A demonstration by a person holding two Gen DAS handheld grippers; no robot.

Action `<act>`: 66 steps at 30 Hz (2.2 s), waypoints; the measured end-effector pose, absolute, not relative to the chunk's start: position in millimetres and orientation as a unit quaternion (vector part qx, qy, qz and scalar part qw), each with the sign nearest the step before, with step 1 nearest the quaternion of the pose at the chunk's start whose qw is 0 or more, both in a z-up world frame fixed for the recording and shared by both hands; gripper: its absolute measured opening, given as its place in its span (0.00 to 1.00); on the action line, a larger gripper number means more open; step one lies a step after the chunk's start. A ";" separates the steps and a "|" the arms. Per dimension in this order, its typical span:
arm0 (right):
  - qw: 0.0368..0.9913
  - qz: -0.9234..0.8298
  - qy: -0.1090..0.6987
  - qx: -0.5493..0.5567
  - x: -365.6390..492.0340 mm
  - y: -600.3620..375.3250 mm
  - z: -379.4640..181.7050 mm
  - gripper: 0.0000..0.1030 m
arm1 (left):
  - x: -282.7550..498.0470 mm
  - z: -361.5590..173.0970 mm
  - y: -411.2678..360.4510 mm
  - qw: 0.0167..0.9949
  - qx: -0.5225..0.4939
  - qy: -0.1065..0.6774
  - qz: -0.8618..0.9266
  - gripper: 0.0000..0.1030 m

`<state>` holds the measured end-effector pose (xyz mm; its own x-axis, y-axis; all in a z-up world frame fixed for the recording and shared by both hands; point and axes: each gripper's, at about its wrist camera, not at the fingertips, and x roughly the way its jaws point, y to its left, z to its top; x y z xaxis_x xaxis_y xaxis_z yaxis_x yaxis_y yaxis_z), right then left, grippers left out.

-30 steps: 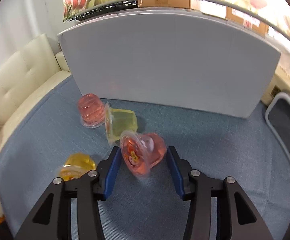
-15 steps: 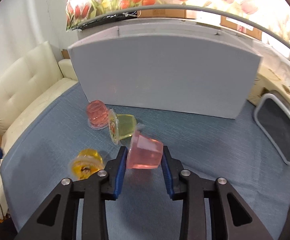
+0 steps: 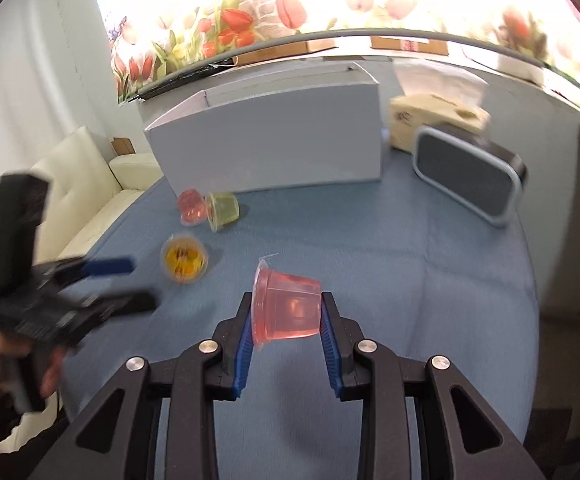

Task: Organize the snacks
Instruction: 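Grasp a yellow jelly cup with the left tool while the right tool holds the pink cup, then lower both jelly cups into the white box and open both tools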

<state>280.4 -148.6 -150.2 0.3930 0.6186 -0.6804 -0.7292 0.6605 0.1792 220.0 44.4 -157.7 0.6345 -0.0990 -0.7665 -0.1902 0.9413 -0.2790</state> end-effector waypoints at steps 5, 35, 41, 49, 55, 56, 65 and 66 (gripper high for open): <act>0.831 0.403 0.380 -0.057 256.9 -172.1 -151.3 0.32 | 247.9 -169.1 43.0 0.886 -0.157 0.434 0.038 0.99; 0.825 0.430 0.365 -0.042 225.4 -145.0 -135.8 0.32 | 188.4 -90.8 47.0 0.922 -0.111 0.371 0.006 0.33; 0.834 0.434 0.336 -0.050 247.7 -116.4 -101.9 0.32 | 204.6 -46.8 69.2 0.934 -0.121 0.335 0.008 0.33; 0.852 0.426 0.300 -0.050 309.8 -56.2 -52.4 0.32 | 266.5 -2.2 126.5 0.941 -0.160 0.297 0.021 0.33; 0.860 0.412 0.297 -0.049 369.9 -8.0 -38.5 0.32 | 326.0 -6.4 161.9 0.934 -0.158 0.317 0.036 0.33; 0.860 0.408 0.301 -0.052 379.4 -0.3 -39.6 0.32 | 333.9 -10.6 167.9 0.933 -0.157 0.321 0.039 0.33; 0.858 0.379 0.341 -0.069 442.9 25.4 -50.8 0.35 | 367.7 -37.1 187.8 0.924 -0.144 0.349 0.057 0.65; 0.859 0.371 0.347 -0.067 447.4 25.8 -52.0 0.44 | 366.6 -37.4 188.5 0.924 -0.143 0.347 0.069 1.00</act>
<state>447.4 25.8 -52.0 0.4831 0.5909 -0.6461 -0.6834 0.7158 0.1437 366.6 188.5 -37.4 0.7498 0.0274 -0.6611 -0.2260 0.9496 -0.2170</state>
